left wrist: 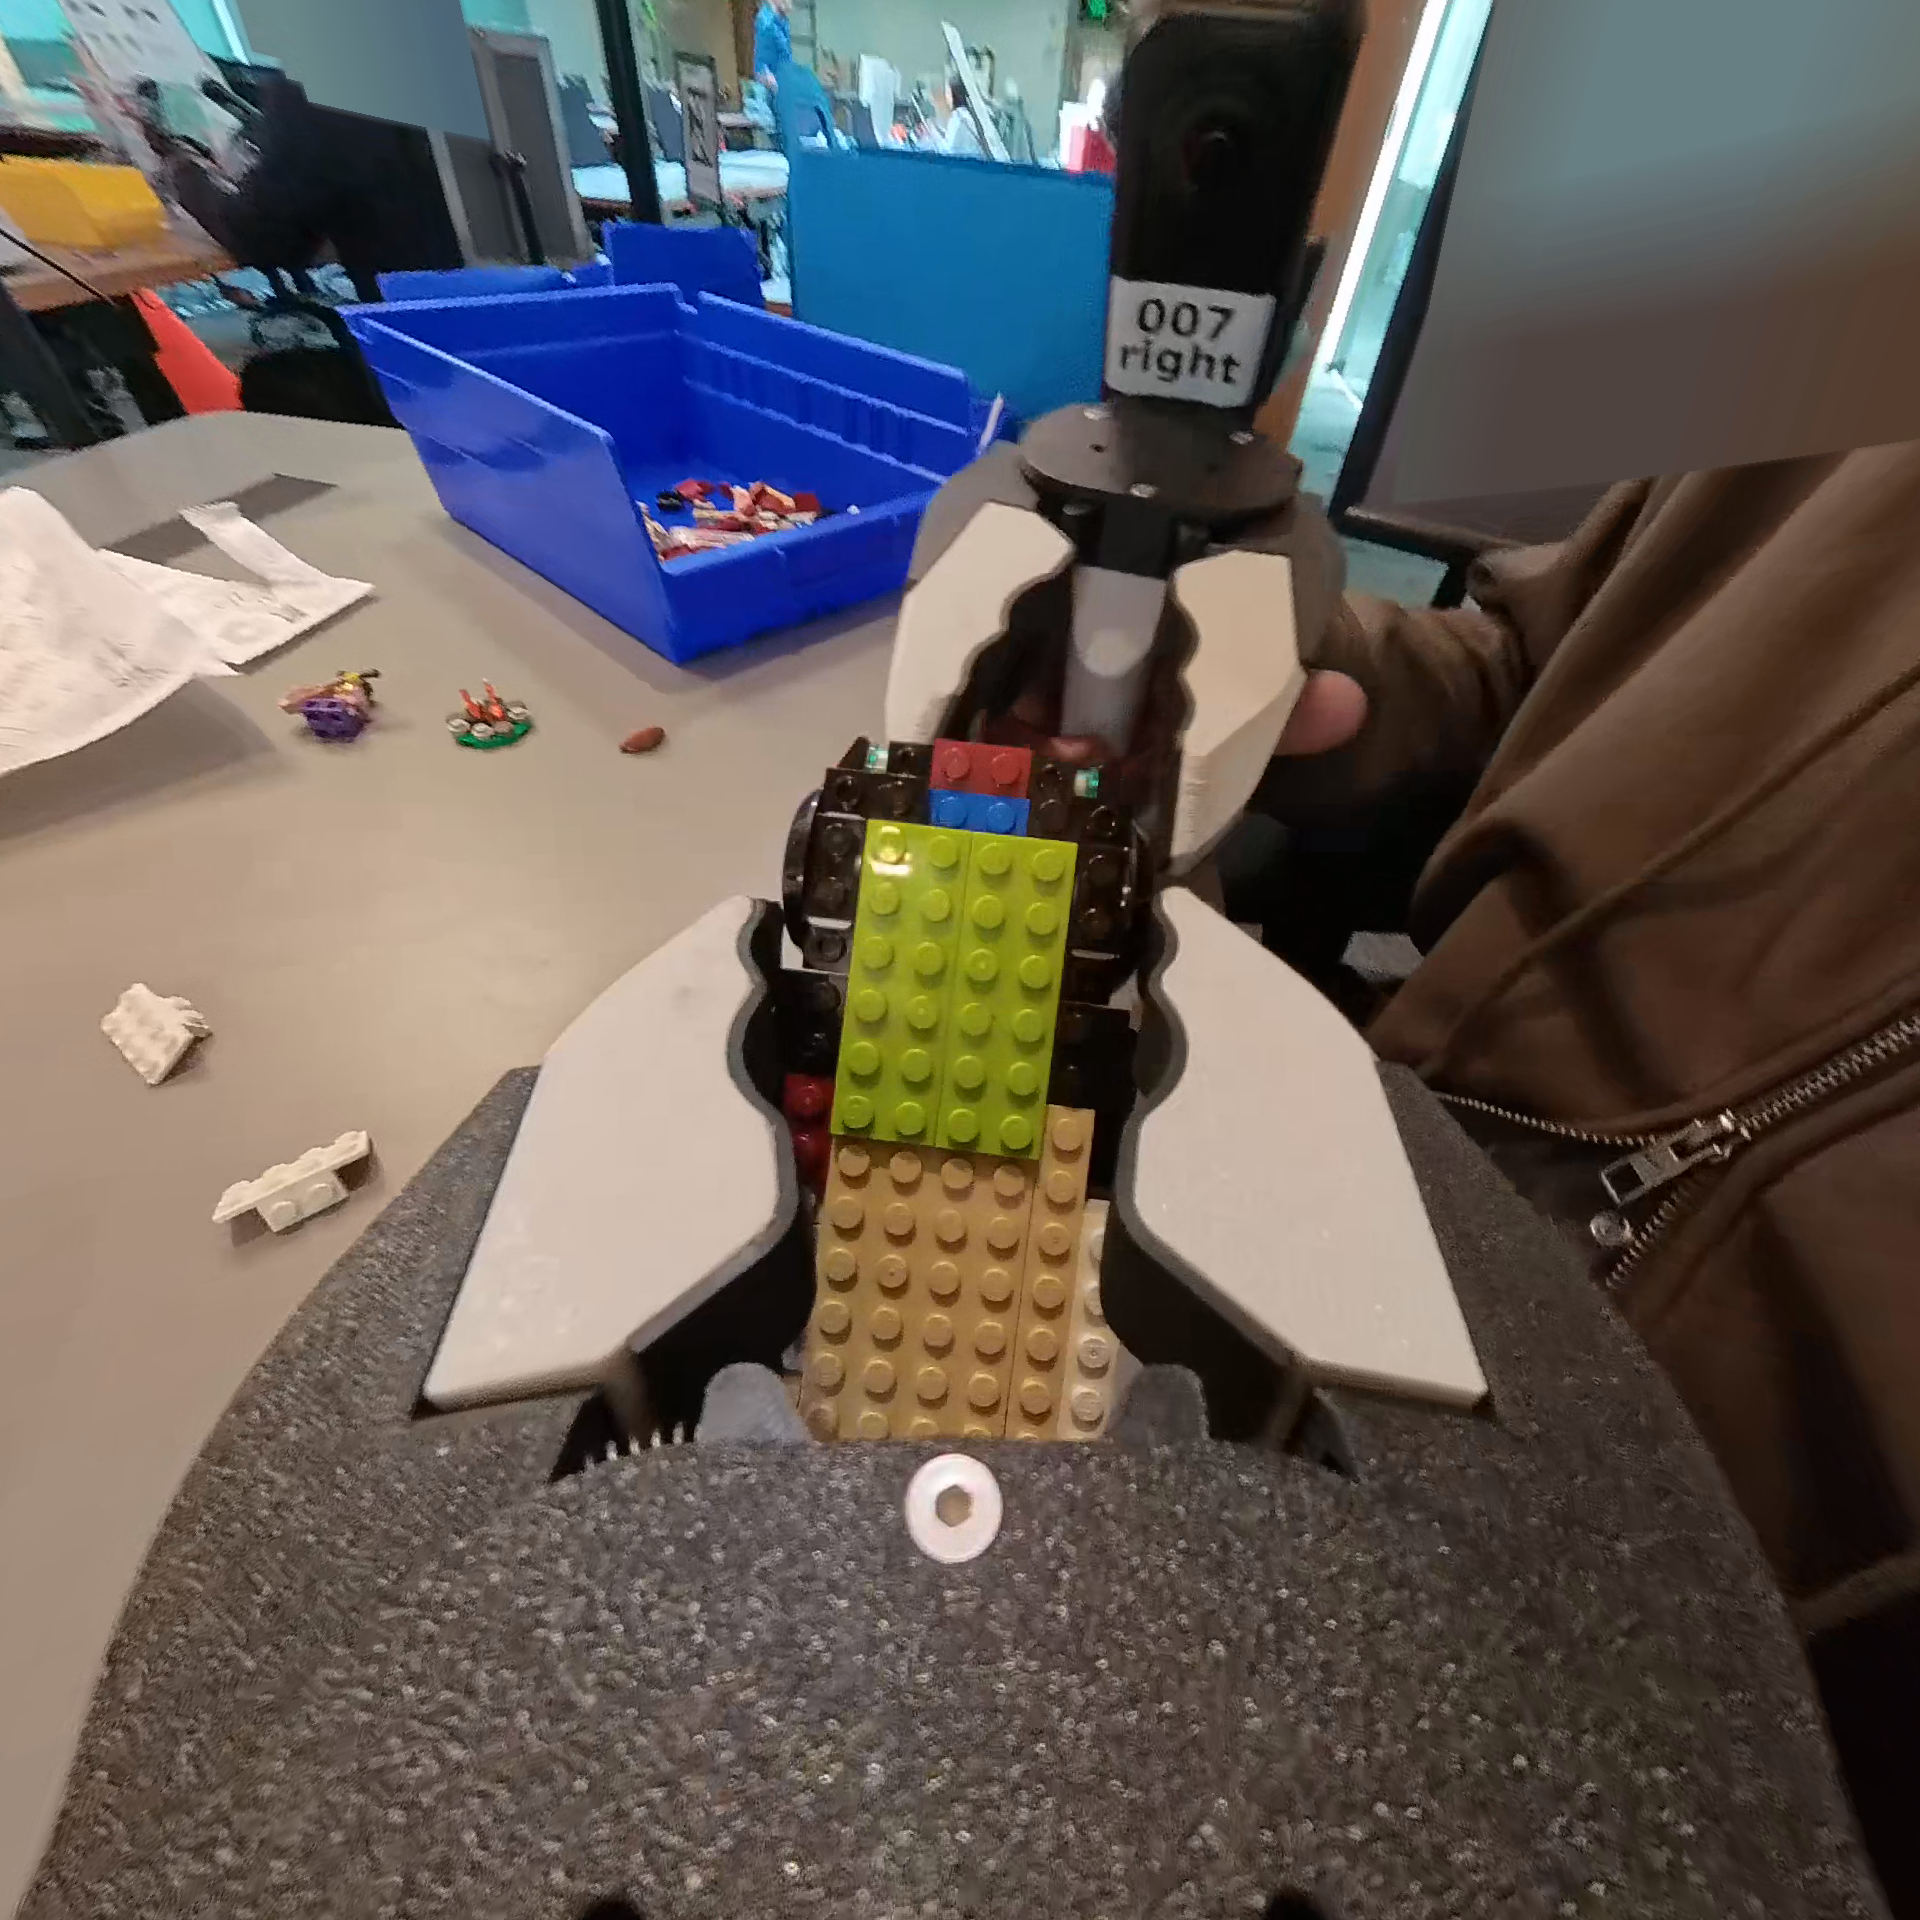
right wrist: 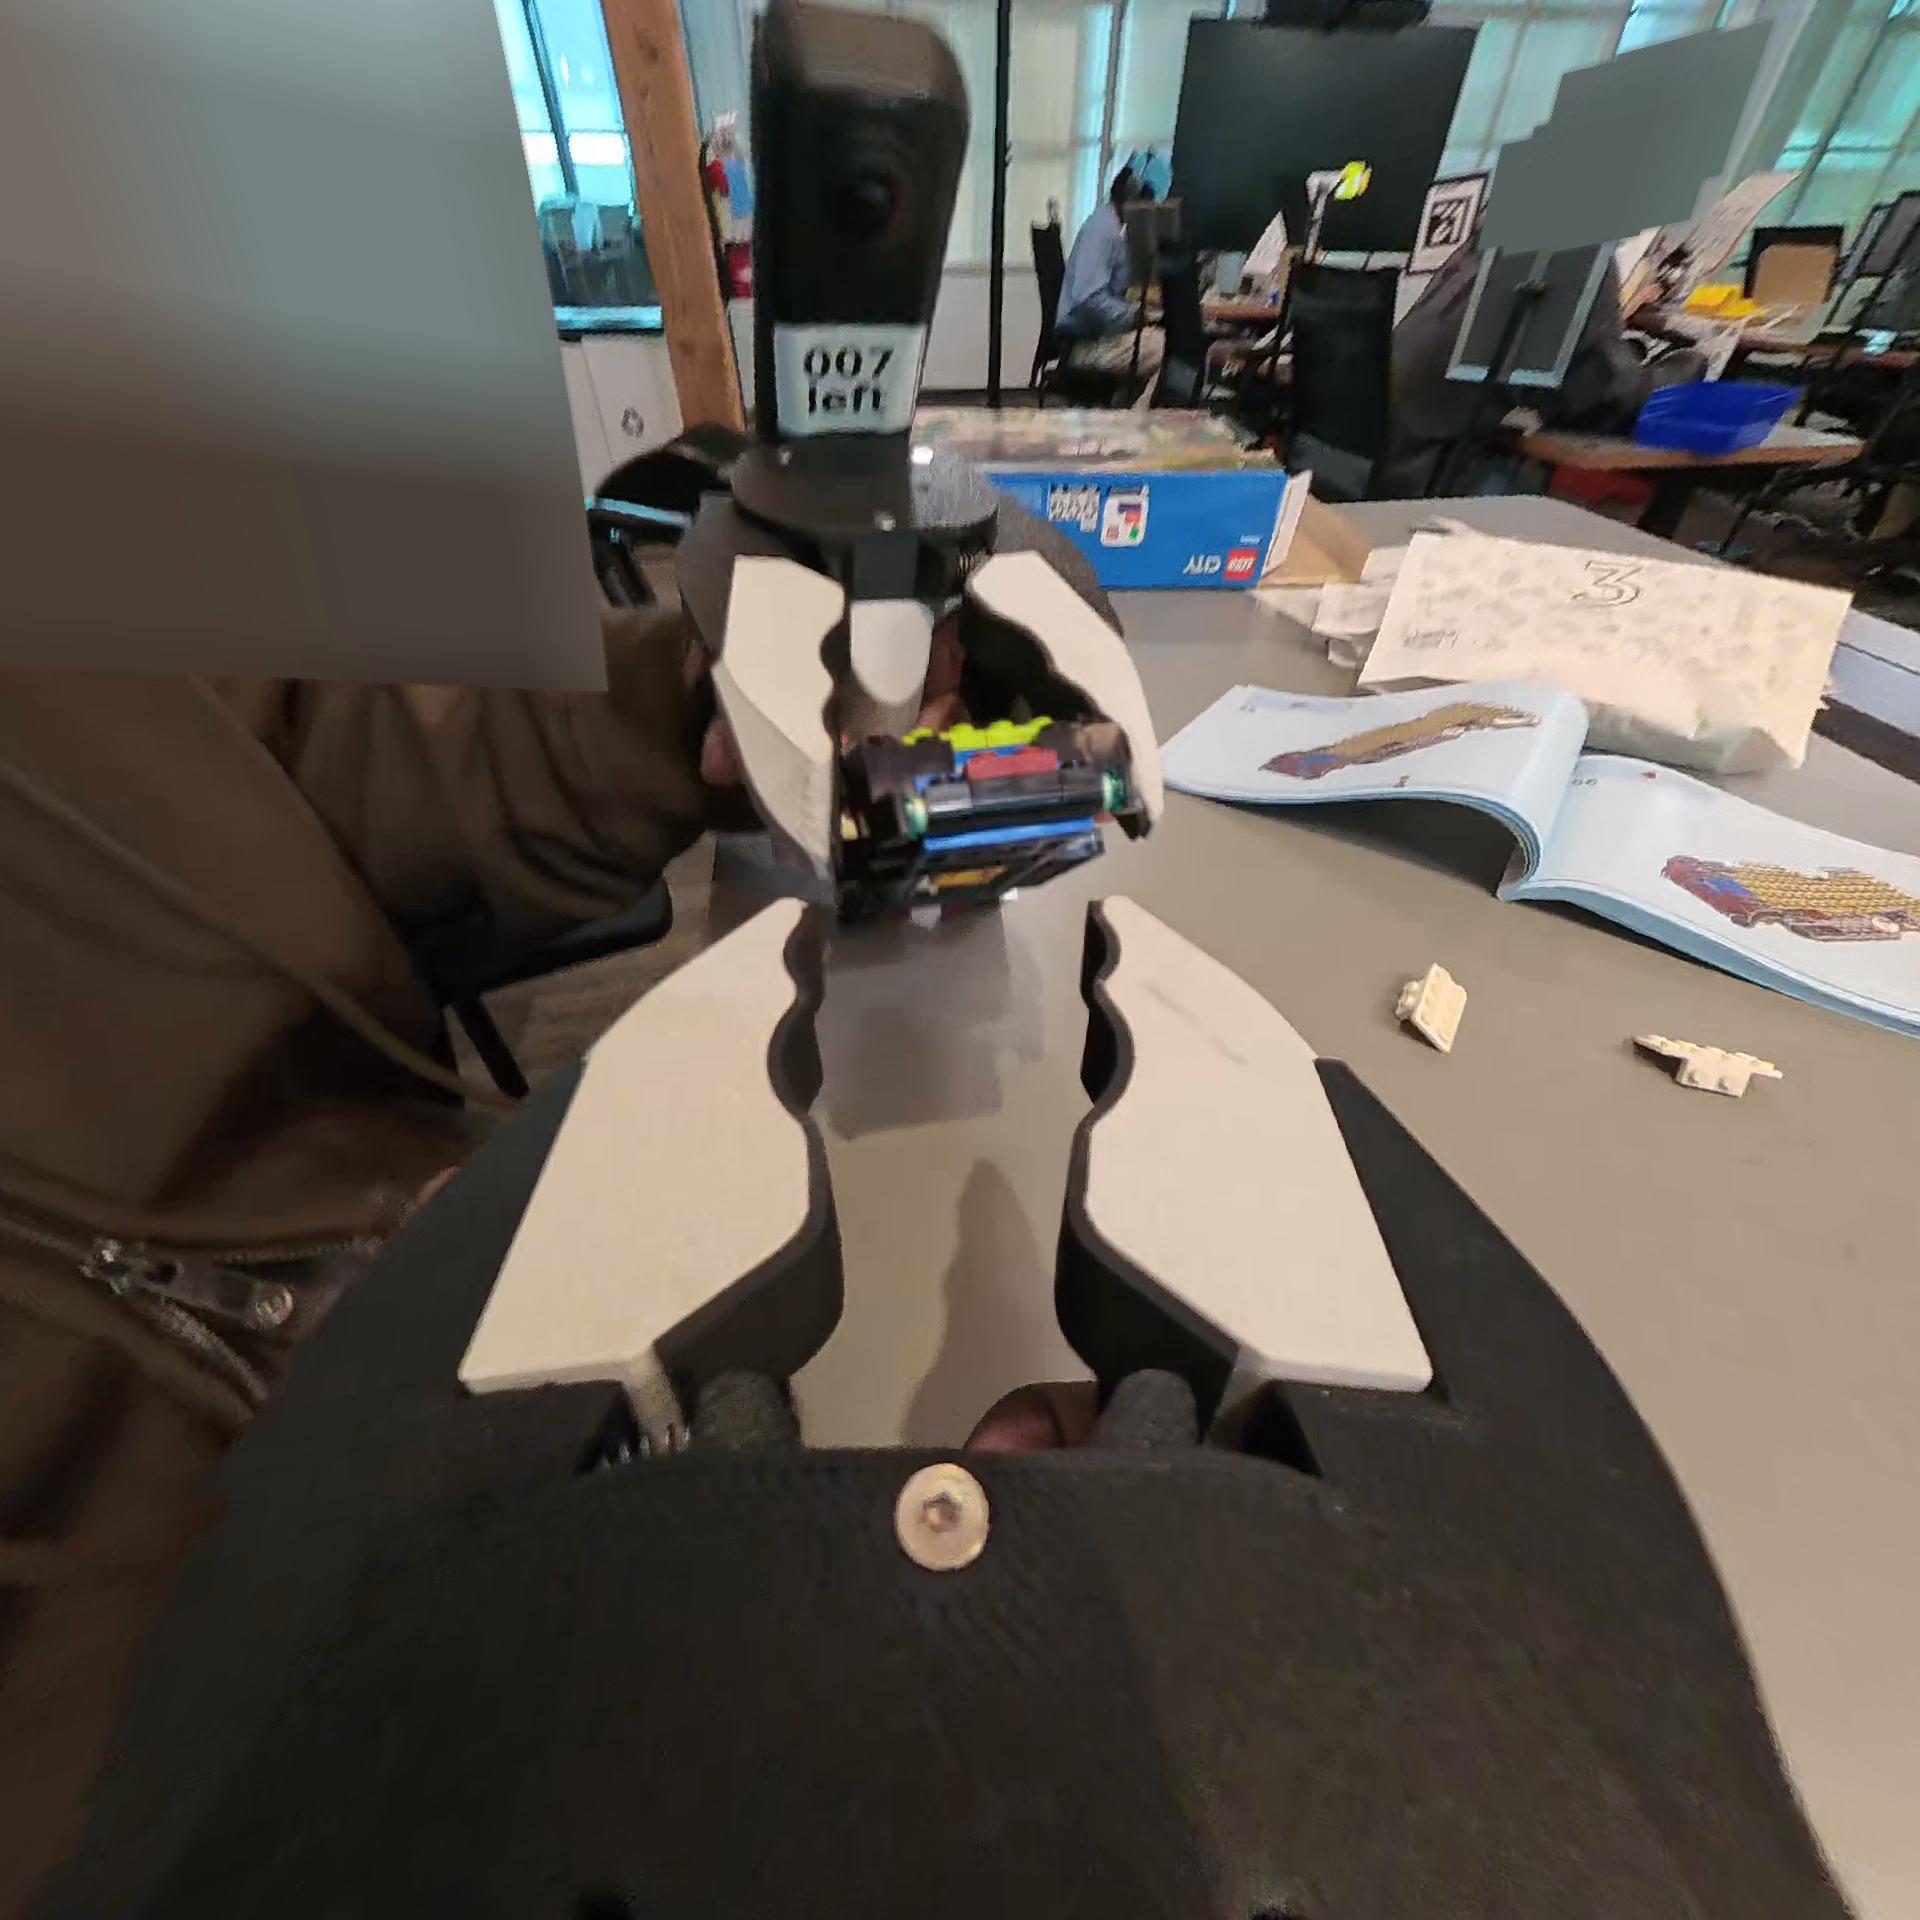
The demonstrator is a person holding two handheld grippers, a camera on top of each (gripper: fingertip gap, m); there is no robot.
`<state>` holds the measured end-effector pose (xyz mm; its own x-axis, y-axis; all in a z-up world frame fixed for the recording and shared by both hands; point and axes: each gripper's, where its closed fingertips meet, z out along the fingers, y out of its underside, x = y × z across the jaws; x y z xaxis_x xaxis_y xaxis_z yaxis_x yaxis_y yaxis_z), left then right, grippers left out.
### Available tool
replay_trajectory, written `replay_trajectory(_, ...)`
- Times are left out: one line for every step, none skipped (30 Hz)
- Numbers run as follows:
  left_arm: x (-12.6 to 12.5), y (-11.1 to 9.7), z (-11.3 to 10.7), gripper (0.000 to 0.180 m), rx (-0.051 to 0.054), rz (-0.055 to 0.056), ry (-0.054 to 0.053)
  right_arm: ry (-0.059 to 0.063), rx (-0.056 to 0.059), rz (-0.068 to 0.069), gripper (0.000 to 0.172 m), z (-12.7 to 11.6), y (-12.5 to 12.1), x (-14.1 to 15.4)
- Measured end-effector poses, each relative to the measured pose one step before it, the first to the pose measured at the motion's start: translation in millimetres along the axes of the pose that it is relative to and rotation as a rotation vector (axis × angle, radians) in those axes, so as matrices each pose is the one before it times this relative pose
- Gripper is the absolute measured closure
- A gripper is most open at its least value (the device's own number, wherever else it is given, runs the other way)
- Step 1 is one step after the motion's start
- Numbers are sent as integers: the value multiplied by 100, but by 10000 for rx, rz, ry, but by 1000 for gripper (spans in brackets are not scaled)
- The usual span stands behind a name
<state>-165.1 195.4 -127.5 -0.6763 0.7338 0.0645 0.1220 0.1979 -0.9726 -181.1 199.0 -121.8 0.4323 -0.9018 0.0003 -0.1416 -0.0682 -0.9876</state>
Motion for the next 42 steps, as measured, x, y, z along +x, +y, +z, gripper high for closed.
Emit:
replay_trajectory(-77, -186, 6, 114, 153, -8, -192, 129, 215, 206, 125, -37, -474, -94)
replay_trajectory(-64, -160, 41, 114, 126, 28, -225, 137, 210, 252, 125, -42, -449, -54)
replay_trajectory(-119, -156, 74, 114, 109, 79, -316, 136, 197, 286, 126, -32, -398, -30)
replay_trajectory(-104, -168, 91, 114, 104, 112, -325, 162, 153, 312, 127, -10, -304, 59)
replay_trajectory(-35, -164, 126, 114, 91, 98, -293, 148, 86, 315, 128, 10, -173, 108)
replay_trajectory(-78, -145, 137, 114, 85, 103, -337, 158, 41, 321, 128, 35, -113, 200)
replay_trajectory(-126, -169, 142, 114, 106, 126, -380, 142, 31, 336, 128, 39, -71, 249)
replay_trajectory(-57, -166, 120, 114, 100, 137, -333, 120, -8, 364, 129, 51, -31, 286)
replay_trajectory(26, -150, 88, 114, 91, 170, -279, 20, -8, 348, 128, 70, -24, 196)
replay_trajectory(-103, -177, 35, 114, 121, 170, -335, -120, 49, 302, 129, 35, -101, -19)
replay_trajectory(-137, -234, -58, 114, 191, 148, -310, -146, 63, 269, 130, 10, -119, -60)
replay_trajectory(-61, -243, -76, 114, 222, 115, -221, -205, 79, 222, 130, 12, -149, -163)
replay_trajectory(-17, -194, -88, 114, 192, 116, -188, -304, 134, 234, 133, -19, -242, -318)
replay_trajectory(5, -157, -79, 114, 139, 193, -189, -337, 165, 305, 135, -57, -318, -320)
replay_trajectory(44, -138, -79, 114, 124, 244, -176, -324, 205, 353, 136, -83, -424, -253)
replay_trajectory(37, -102, -57, 114, 90, 275, -179, -244, 188, 334, 139, -117, -461, -128)
replay_trajectory(23, -53, -39, 114, 45, 263, -182, -110, 103, 229, 141, -73, -360, 26)
replay_trajectory(-33, -17, -10, 114, 3, 242, -221, -7, -32, 67, 141, -2, -180, 84)
replay_trajectory(-8, -2, 26, 114, -9, 211, -194, 77, -215, -55, 141, 81, 94, 115)
replay_trajectory(41, -24, 18, 114, 13, 193, -157, 134, -340, -120, 141, 166, 285, 144)
replay_trajectory(13, -39, 10, 114, 25, 192, -184, 152, -325, -139, 141, 183, 293, 118)
replay_trajectory(58, -12, 25, 114, 16, 186, -150, 101, -246, -115, 142, 179, 202, 48)
replay_trajectory(81, -21, 10, 114, -5, 161, -120, -65, -116, -43, 146, 93, 11, -130)
replay_trajectory(-78, -18, -36, 114, 16, 120, -187, -85, -47, 0, 150, 42, -111, -107)
replay_trajectory(-20, -64, -52, 114, 68, 68, -95, -63, -87, -54, 150, 45, -46, -27)
replay_trajectory(-35, -16, -42, 114, 15, -2, -58, -80, -100, -70, 150, 44, -5, -18)
replay_trajectory(-19, -9, -48, 114, -7, -5, -5, -95, -131, -70, 150, 40, 14, -20)
replay_trajectory(-14, 36, -41, 114, -38, 19, 18, -96, -173, -91, 150, 36, 44, 18)
replay_trajectory(15, 76, -37, 114, -73, 29, 53, -103, -220, -111, 150, 16, 72, 41)
replay_trajectory(51, 46, -64, 114, -64, -9, 135, -97, -234, -106, 150, -5, 61, 85)
replay_trajectory(105, -76, -147, 115, 4, -128, 270, -149, -256, -77, 151, -30, 74, 60)
replay_trajectory(128, -172, -221, 116, 58, -254, 365, -206, -242, -83, 151, -6, 44, 9)
replay_trajectory(107, -155, -224, 118, 53, -317, 391, -173, -209, -107, 151, 3, 1, 44)
replay_trajectory(-22, -136, -216, 120, 22, -340, 320, -156, -202, -92, 151, 24, -10, 79)
replay_trajectory(-94, -110, -220, 123, -13, -276, 261, -135, -208, -92, 151, 25, -5, 110)
replay_trajectory(-152, -191, -255, 126, 39, -196, 187, -84, -207, -93, 151, 36, -19, 168)
replay_trajectory(-110, -253, -262, 127, 50, -148, 218, -70, -218, -100, 151, 31, 8, 154)
replay_trajectory(-93, -287, -264, 127, 4, -136, 216, -77, -239, -145, 151, 41, 33, 103)
replay_trajectory(-281, -382, -261, 128, 6, -98, 102, -86, -239, -202, 151, 49, 35, 21)
replay_trajectory(-338, -449, -245, 128, 16, -61, 77, -114, -258, -230, 151, 63, 50, -65)
replay_trajectory(-275, -404, -175, 128, -59, -96, 169, -118, -255, -245, 151, 69, 34, -81)
replay_trajectory(-137, -265, -67, 128, -178, -156, 310, -115, -229, -226, 152, 82, -8, -81)
